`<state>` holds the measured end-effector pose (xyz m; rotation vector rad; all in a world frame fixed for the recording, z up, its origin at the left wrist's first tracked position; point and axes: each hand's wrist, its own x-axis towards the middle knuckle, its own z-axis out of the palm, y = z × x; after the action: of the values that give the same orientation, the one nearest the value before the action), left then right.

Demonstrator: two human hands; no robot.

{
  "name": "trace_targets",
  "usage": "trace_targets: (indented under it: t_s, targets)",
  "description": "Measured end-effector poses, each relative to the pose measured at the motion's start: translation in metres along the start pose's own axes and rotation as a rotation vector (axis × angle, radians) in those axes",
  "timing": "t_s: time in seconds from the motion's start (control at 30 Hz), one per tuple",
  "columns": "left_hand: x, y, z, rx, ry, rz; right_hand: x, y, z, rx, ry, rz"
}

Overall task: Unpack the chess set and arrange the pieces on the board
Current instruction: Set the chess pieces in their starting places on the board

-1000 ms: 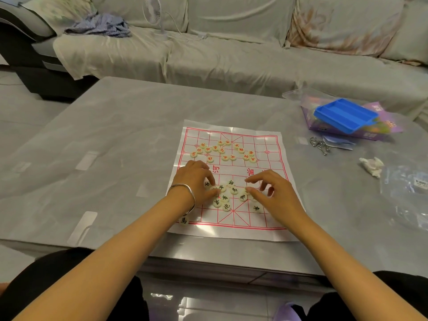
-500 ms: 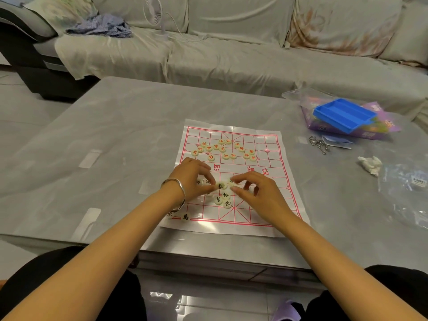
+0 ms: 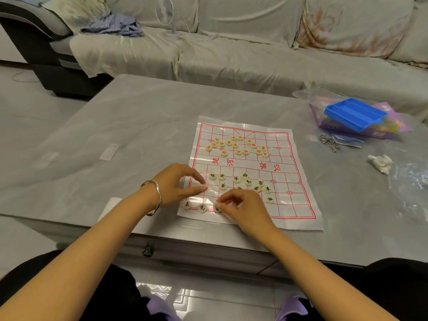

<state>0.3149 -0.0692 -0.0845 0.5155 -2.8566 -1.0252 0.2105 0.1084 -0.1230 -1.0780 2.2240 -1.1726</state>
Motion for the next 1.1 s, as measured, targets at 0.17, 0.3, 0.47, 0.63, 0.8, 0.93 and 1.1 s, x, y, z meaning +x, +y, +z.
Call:
trace_targets:
  t_s: [0.17,0.3,0.47,0.63,0.8,0.93,1.1]
  targets:
    - [-0.012,-0.016,0.011,0.128,-0.147,0.002,-0.003,0.007,0.005,-0.206,0.058,-0.025]
    - [-0.013,-0.024,0.018,0.129,-0.147,0.013,-0.005,0.009,0.000,-0.247,-0.035,-0.049]
    - [-0.013,-0.027,0.021,0.124,-0.102,0.041,-0.003,0.011,-0.003,-0.236,-0.047,-0.058]
    - [-0.010,-0.028,0.024,0.161,-0.090,0.053,-0.003,0.010,-0.003,-0.252,-0.086,-0.057]
    - [-0.008,-0.027,0.025,0.181,-0.092,0.052,-0.002,0.011,-0.004,-0.230,-0.093,-0.055]
    - [-0.007,-0.028,0.025,0.175,-0.102,0.048,-0.003,0.010,-0.005,-0.178,-0.092,-0.060]
    - [-0.001,-0.025,0.019,0.076,-0.080,0.015,0.020,0.005,-0.027,-0.135,0.056,-0.059]
